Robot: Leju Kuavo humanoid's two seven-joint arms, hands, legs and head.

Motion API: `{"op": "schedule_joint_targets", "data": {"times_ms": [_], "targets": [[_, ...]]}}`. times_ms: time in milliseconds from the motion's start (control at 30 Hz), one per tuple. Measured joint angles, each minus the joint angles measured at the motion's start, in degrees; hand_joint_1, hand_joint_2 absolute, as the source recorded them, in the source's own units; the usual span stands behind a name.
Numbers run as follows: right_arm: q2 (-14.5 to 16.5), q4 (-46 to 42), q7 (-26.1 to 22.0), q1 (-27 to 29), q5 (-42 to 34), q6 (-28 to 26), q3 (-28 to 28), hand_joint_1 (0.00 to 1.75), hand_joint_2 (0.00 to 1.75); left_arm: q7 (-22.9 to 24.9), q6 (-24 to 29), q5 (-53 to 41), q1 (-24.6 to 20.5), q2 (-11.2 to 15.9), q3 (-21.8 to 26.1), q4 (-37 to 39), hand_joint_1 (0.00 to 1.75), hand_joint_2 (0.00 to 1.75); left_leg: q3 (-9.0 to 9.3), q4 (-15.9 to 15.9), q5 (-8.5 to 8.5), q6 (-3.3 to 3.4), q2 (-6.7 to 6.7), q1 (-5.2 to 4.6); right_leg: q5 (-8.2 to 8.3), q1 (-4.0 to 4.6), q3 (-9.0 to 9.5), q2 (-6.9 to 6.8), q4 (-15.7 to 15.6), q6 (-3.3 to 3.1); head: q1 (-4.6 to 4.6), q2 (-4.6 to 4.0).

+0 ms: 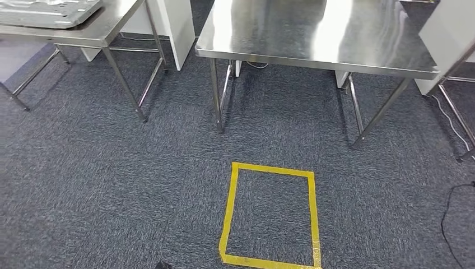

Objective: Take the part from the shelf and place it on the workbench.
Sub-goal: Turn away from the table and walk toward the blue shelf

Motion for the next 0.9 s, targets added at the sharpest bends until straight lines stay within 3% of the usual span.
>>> {"op": "schedule_joint_targets", "data": {"times_ms": [33,67,100,167,200,267,333,400,467,533,567,600,633,700,733,800,900], "targets": [[0.01,0.0,0.0,0.12,-0.04,0.0,0.0,0.0,0.0,-0.09,0.13,-0.12,0.21,0.05,0.0,0.0,0.0,0.0,-0.1,0.09,0.02,0.02,-0.7,-0.04,-1.11,0.0,-1.81,0.23,3.56,0.05,0.07,0.0],[0.02,0.0,0.0,0.22,-0.11,0.0,-0.01,0.0,0.0,-0.14,0.21,-0.22,0.45,0.11,0.0,0.0,0.0,0.0,-0.16,0.22,0.02,0.01,-1.44,-0.07,-1.2,0.01,-2.63,0.35,5.03,0.36,0.05,0.0],[0.02,0.0,0.01,0.31,-0.19,-0.01,-0.01,0.0,0.0,-0.16,0.25,-0.28,0.66,0.17,0.0,0.0,0.0,0.0,-0.18,0.39,-0.02,-0.04,-2.19,-0.08,-0.18,0.02,-2.07,0.5,3.74,0.84,0.03,0.0],[-0.02,0.0,0.02,0.38,-0.3,0.0,-0.01,0.0,0.0,-0.19,0.31,-0.32,0.86,0.22,0.0,0.0,0.0,0.0,-0.25,0.9,-0.19,-0.31,-3.68,-0.1,3.45,-0.02,1.89,1.77,-4.59,1.72,0.04,0.0],[-0.02,0.0,0.02,0.41,-0.3,0.0,-0.01,0.0,0.0,-0.2,0.32,-0.34,0.83,0.25,0.0,0.0,0.0,0.0,-0.45,1.43,-0.43,-0.55,-4.39,-0.23,5.02,-0.11,3.83,2.69,-8.84,1.76,0.05,0.0],[0.0,0.0,0.02,0.36,-0.31,0.0,0.01,0.0,0.0,-0.22,0.43,-0.37,0.88,0.32,0.0,0.0,0.0,0.0,-1.01,2.22,-0.77,-1.1,-5.46,-0.38,6.36,-0.13,5.6,3.73,-12.81,1.22,-0.08,0.0],[0.08,0.01,0.02,0.16,-0.32,0.0,0.02,0.0,0.0,-0.23,0.54,-0.38,1.16,0.46,0.0,0.0,0.0,0.0,-1.51,2.63,-0.86,-1.6,-6.2,-0.22,6.64,-0.22,5.7,2.92,-12.83,0.52,-0.27,0.0],[0.17,0.01,0.02,0.04,-0.34,0.01,0.02,0.0,0.0,-0.23,0.58,-0.38,1.36,0.59,0.0,0.0,0.0,0.0,-2.42,4.48,-2.07,-2.28,-4.37,-0.03,6.8,-0.42,5.8,1.97,-12.81,-0.03,-0.44,0.0],[0.21,0.0,0.02,0.18,-0.36,0.01,0.02,0.0,0.0,-0.23,0.62,-0.38,1.3,0.65,0.0,0.0,0.0,0.0,-5.35,10.52,-5.47,-3.08,-1.23,0.25,6.78,-0.28,5.77,0.85,-12.83,-0.44,-0.6,0.0],[0.2,0.0,0.02,0.38,-0.37,0.01,0.02,0.0,0.0,-0.23,0.63,-0.38,1.29,0.67,0.0,0.01,0.0,0.0,-9.14,17.84,-8.45,-3.59,-0.06,0.69,6.71,-0.01,5.62,-0.45,-12.8,-0.63,-0.62,0.0],[0.2,0.0,0.02,0.43,-0.37,0.01,0.02,0.0,0.0,-0.23,0.63,-0.38,1.37,0.67,0.0,0.01,0.0,0.0,-9.97,19.3,-8.54,-3.66,0.07,0.84,6.68,0.09,5.56,-1.09,-12.79,-0.66,-0.62,0.0],[0.19,0.0,0.02,0.44,-0.37,0.01,0.02,0.0,0.0,-0.23,0.63,-0.38,1.44,0.68,0.0,0.01,0.0,0.0,-9.55,18.32,-7.51,-3.6,0.16,0.93,6.66,0.18,5.53,-1.69,-12.79,-0.67,-0.62,0.0],[0.2,0.0,0.02,0.4,-0.37,0.01,0.02,0.0,0.0,-0.24,0.64,-0.38,1.49,0.7,0.0,0.01,0.0,0.0,-7.87,15.08,-5.66,-3.35,0.38,0.92,6.66,0.27,5.54,-2.23,-12.8,-0.67,-0.62,0.0],[0.37,0.0,0.02,0.3,-0.36,0.03,0.03,0.0,0.0,-0.36,0.73,-0.38,1.38,0.8,0.0,-0.01,0.0,0.0,-3.29,6.58,-2.45,-2.38,2.22,0.5,6.69,0.38,5.78,-3.2,-13.04,-0.59,-0.49,0.0],[0.45,-0.01,0.02,0.27,-0.33,0.05,0.03,0.0,0.0,-0.5,0.8,-0.35,1.23,0.84,0.0,-0.01,0.0,0.0,-1.77,3.76,-1.74,-1.88,3.2,0.23,6.68,0.26,5.97,-3.61,-13.24,-0.46,-0.54,-0.01],[0.65,0.0,0.04,0.23,-0.21,0.19,0.07,0.0,0.0,-0.5,1.08,-0.29,0.71,0.84,0.0,-0.01,0.0,0.0,-1.06,2.35,-1.63,-1.31,4.04,-0.22,6.66,-0.11,6.46,-4.68,-13.74,0.06,-0.73,-0.01],[0.89,0.01,0.11,0.15,-0.09,0.29,0.12,0.0,0.0,0.13,1.48,-0.3,0.13,0.66,0.0,-0.02,0.0,0.0,-1.03,1.85,-1.46,-1.04,3.31,-0.47,6.73,-0.3,6.93,-5.84,-14.22,0.66,-1.02,0.0]]}}
